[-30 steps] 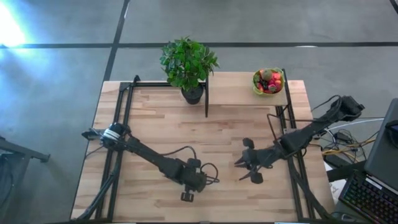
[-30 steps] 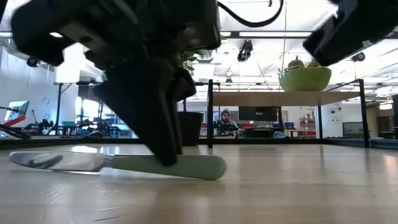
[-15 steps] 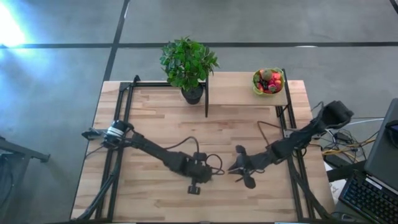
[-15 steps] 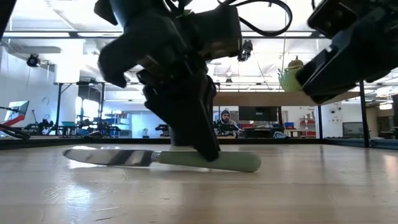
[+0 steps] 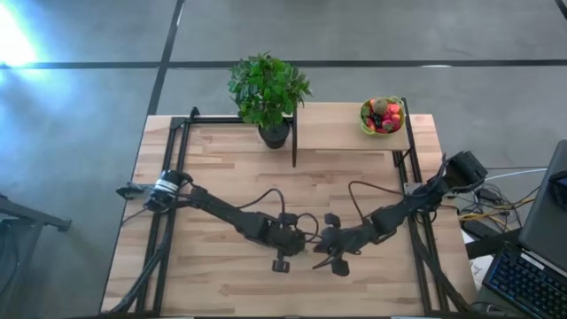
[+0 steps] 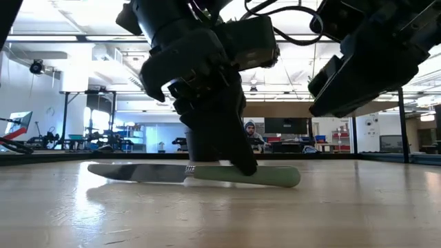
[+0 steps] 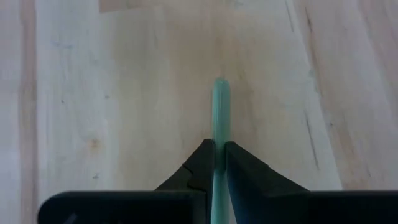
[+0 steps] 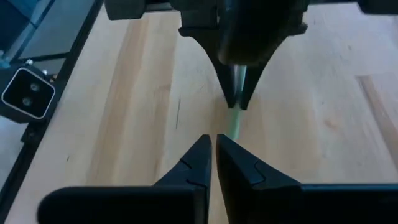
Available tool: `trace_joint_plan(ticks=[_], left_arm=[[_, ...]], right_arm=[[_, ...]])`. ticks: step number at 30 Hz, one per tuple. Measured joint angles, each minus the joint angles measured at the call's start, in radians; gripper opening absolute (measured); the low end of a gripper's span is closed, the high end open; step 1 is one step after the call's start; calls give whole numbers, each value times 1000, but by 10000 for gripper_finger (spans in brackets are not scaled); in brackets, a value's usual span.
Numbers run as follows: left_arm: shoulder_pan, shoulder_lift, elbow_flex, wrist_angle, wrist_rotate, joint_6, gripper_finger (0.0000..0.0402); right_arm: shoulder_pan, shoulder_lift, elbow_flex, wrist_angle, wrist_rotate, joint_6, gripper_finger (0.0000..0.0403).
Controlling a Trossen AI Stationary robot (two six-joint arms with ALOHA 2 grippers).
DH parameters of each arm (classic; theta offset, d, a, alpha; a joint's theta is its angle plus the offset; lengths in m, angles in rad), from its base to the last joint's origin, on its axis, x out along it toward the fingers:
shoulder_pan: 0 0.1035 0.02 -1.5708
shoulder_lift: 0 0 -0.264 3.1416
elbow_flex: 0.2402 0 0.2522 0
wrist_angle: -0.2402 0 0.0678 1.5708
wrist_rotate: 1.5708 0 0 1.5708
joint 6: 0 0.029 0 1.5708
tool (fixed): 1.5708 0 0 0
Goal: Pick & Place Fruit
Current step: Put the kitchen knife on the shelf
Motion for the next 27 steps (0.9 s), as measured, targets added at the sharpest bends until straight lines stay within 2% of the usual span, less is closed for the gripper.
trace_joint_plan(ticks=[5, 16, 21, 27], left_arm=[[6, 0, 0, 2, 0, 2, 36], [23, 0, 0, 36, 0, 3, 36], [33, 0, 0, 50, 0, 16, 36], [35, 0, 0, 74, 1, 18, 36]], right_arm=[[0, 23, 4, -1, 3, 47, 59], [-5, 88, 10, 33, 47, 43, 159], [-5, 118, 9, 35, 82, 46, 182], [-8, 166, 9, 81, 111, 50, 192]])
